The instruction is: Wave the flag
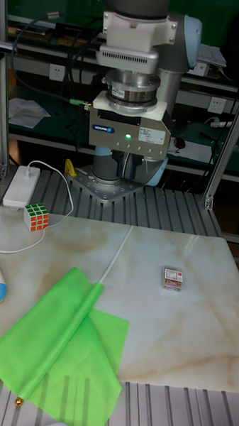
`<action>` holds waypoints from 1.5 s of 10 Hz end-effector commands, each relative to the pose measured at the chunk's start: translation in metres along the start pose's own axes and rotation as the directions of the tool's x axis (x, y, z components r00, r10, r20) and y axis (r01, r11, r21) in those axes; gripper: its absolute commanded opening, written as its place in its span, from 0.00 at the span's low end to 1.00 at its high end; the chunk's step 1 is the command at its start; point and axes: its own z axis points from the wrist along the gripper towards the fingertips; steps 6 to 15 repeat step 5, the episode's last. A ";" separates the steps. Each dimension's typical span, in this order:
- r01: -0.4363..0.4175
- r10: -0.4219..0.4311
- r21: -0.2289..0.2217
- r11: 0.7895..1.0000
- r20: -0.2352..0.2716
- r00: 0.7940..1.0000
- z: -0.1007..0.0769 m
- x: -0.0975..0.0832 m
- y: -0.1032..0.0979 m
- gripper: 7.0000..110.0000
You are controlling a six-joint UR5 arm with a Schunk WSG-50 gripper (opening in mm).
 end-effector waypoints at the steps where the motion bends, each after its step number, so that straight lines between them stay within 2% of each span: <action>1: 0.084 -0.084 0.018 0.996 0.008 0.996 0.001 -0.003 -0.003 0.15; 2: 0.085 -0.085 0.028 0.996 0.005 0.996 0.001 -0.003 -0.006 0.15; 15: 0.097 -0.097 0.024 0.995 -0.002 0.995 0.002 -0.002 -0.005 0.15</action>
